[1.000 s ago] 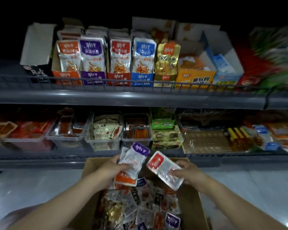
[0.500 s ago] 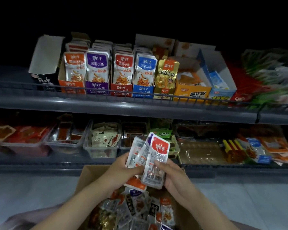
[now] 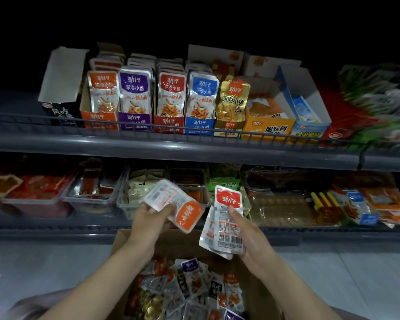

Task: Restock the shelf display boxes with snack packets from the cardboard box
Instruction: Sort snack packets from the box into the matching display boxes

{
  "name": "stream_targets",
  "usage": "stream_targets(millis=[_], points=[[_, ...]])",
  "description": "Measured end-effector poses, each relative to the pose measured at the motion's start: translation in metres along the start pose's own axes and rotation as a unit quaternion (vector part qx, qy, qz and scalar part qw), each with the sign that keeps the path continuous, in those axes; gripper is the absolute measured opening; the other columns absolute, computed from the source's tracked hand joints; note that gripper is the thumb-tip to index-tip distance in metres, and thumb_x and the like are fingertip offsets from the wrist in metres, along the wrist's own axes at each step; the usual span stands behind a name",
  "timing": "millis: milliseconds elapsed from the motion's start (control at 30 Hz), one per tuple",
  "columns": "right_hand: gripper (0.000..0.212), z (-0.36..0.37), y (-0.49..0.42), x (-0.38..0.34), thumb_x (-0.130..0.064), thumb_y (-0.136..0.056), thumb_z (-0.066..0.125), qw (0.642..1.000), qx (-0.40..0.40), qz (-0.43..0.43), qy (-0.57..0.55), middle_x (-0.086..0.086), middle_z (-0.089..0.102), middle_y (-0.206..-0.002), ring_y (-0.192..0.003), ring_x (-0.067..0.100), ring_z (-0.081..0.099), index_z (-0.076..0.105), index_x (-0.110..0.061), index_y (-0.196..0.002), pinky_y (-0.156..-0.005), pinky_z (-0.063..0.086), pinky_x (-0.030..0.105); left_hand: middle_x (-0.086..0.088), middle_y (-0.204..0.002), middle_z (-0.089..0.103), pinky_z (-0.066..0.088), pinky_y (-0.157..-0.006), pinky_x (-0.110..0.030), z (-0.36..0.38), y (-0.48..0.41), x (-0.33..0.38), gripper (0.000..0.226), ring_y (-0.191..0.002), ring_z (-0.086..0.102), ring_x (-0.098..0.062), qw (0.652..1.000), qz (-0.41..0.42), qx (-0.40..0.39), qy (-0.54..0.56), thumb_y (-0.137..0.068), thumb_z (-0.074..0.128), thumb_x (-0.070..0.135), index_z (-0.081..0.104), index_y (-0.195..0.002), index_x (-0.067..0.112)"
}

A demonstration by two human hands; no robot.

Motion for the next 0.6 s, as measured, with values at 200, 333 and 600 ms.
stream_targets(millis=[200,333,600], points=[[0.037,0.012,0.004,0.027,-0.038,-0.089,0.06,0.999,-0.004,0.043,-0.016,0.014,0.073,-0.1,-0.088,0.029,0.072,0.062,-0.009,-0.112,-0.07,0.057,0.04,-0.007,-0.102,0.073,0.056,-0.062,-0.021,0.021,0.004,-0.009,0.032,-0.085,0.071,-0.015,0.998,-0.007,-0.06,0.024,-0.082,0.071,0.011,0.06,-0.112,0.014],[0.039,0.01,0.0,0.027,-0.038,-0.091,0.056,0.998,0.015,0.038,-0.05,0.014,0.073,-0.102,-0.094,0.03,0.07,0.063,-0.008,-0.115,-0.081,0.056,0.043,-0.005,-0.096,0.075,0.057,-0.08,-0.032,0.042,0.011,-0.017,0.022,-0.086,0.072,-0.02,0.99,-0.029,-0.134,0.022,-0.089,0.06,0.029,0.064,-0.106,0.016],[0.027,0.006,-0.008,0.009,-0.027,-0.09,0.063,0.998,0.002,0.018,-0.068,0.012,0.073,-0.104,-0.099,0.03,0.069,0.065,-0.011,-0.111,-0.085,0.055,0.048,-0.008,-0.094,0.073,0.05,-0.081,-0.032,0.065,0.023,-0.031,0.04,-0.087,0.069,-0.02,0.951,-0.112,-0.278,-0.075,-0.071,0.075,0.02,0.061,-0.107,0.007]])
Point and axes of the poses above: each hand's wrist, its own y-axis away from the middle knuckle, its own z-axis out of the palm, x = y × z, the point moved 10 cm from there along -y, towards the middle knuckle
